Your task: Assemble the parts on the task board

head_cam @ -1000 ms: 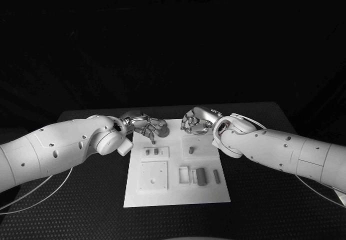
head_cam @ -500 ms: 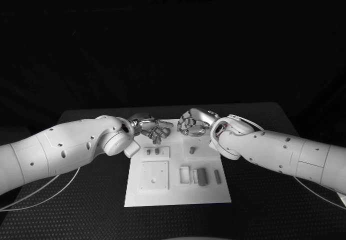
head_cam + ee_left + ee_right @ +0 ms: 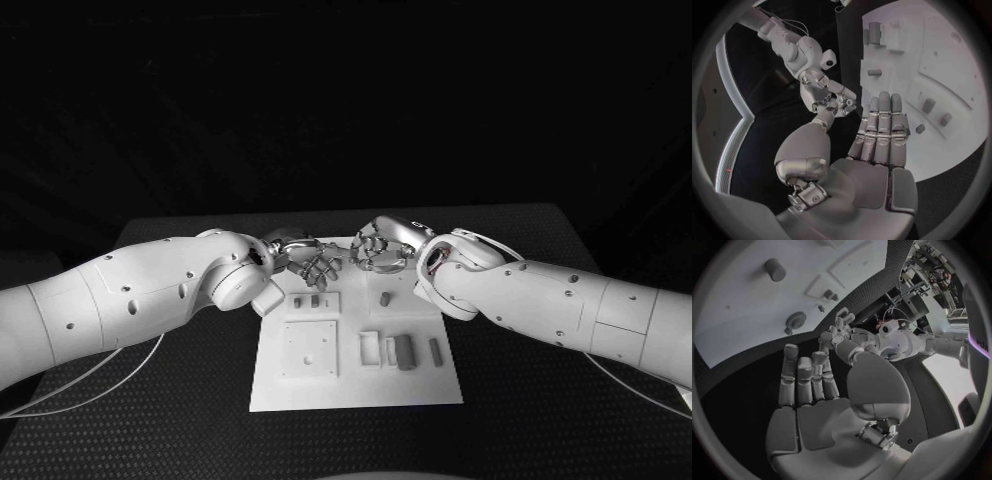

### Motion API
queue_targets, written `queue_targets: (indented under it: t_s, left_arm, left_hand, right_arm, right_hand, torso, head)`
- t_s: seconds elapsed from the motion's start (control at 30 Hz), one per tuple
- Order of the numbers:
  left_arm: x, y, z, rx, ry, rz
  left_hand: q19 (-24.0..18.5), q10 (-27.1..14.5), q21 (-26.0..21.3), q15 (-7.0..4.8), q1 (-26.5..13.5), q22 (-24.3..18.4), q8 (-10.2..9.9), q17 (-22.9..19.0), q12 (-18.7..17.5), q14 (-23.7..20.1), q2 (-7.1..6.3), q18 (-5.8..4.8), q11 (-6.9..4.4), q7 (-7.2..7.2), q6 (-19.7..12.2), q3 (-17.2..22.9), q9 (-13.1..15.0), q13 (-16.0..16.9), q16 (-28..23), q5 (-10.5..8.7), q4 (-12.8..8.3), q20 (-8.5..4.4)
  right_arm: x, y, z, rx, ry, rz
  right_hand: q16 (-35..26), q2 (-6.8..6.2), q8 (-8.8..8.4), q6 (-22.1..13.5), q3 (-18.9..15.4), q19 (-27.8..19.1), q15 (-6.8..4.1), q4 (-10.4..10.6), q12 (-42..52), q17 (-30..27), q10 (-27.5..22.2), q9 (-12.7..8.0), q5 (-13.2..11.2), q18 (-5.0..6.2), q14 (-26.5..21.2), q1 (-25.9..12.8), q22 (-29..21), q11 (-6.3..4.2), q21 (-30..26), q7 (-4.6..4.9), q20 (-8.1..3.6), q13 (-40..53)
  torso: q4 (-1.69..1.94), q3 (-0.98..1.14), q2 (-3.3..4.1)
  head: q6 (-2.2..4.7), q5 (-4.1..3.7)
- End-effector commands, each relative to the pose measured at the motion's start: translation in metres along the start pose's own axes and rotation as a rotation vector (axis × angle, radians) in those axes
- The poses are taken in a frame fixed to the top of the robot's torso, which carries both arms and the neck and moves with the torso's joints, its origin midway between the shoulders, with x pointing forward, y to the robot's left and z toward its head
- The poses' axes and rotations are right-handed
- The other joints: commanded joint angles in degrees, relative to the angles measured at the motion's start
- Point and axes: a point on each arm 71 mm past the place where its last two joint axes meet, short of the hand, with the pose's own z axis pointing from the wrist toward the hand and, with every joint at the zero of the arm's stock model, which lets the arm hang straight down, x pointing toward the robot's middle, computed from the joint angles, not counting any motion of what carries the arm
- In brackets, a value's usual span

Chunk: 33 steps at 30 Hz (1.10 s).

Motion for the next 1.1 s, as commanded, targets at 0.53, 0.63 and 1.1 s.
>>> queue_targets:
  t_s: [0.53,0.63,1.1]
  left_arm:
    - [0.0069,-0.0053,0.002,0.003,0.033,0.013]
    - [0.0062,-0.0052,0.002,0.004,0.029,0.013]
    - [0.0078,-0.0065,0.0027,0.008,0.035,0.014]
  left_hand:
    - [0.2,2.1,0.1,-0.14,2.0,-0.1,0.4,0.7,0.7,0.4,3.8,0.26,-0.6,-0.72,2.3,0.7,-0.5,0.4,-0.8,-0.26,-3.3,-0.28]
    - [0.4,2.4,0.2,-0.12,2.9,-0.1,0.3,0.9,0.8,0.6,3.98,0.17,-0.68,-0.81,2.8,2.0,-0.6,0.4,-0.9,-0.34,-3.5,-0.25]
    - [0.5,2.9,0.2,-0.13,4.0,0.1,0.2,1.2,0.8,0.7,5.16,0.06,-0.81,-0.94,3.4,4.2,-0.8,0.5,-1.1,-0.34,-3.7,-0.27]
  right_arm:
    - [0.0038,0.0068,0.0017,-0.015,0.025,0.014]
    - [0.004,0.0071,0.0017,-0.016,0.026,0.014]
    - [0.0058,0.0101,0.0028,-0.021,0.035,0.024]
  right_hand:
    - [0.2,0.57,0.44,1.2,0.3,0.4,-0.34,0.0,0.3,-0.1,0.5,1.2,0.2,0.76,0.0,-0.3,1.0,0.07,0.2,0.94,0.08,-0.1]
    - [0.2,0.57,0.43,1.2,0.3,0.4,-0.34,-0.1,0.3,-0.1,0.5,1.2,0.2,0.76,0.0,-0.3,1.0,0.07,0.2,0.94,0.08,-0.1]
    - [0.3,0.63,0.4,1.2,0.3,0.4,-0.35,-0.1,0.3,-0.2,0.5,1.2,0.2,0.76,0.0,-0.3,0.9,0.07,0.1,0.95,0.08,-0.1]
  torso:
    - [0.0,0.0,0.01]
    - [-0.02,0.01,-0.01]
    - [-0.02,0.0,0.01]
  head:
    - [-0.15,-0.15]
    - [-0.17,-0.19]
    - [-0.26,-0.13]
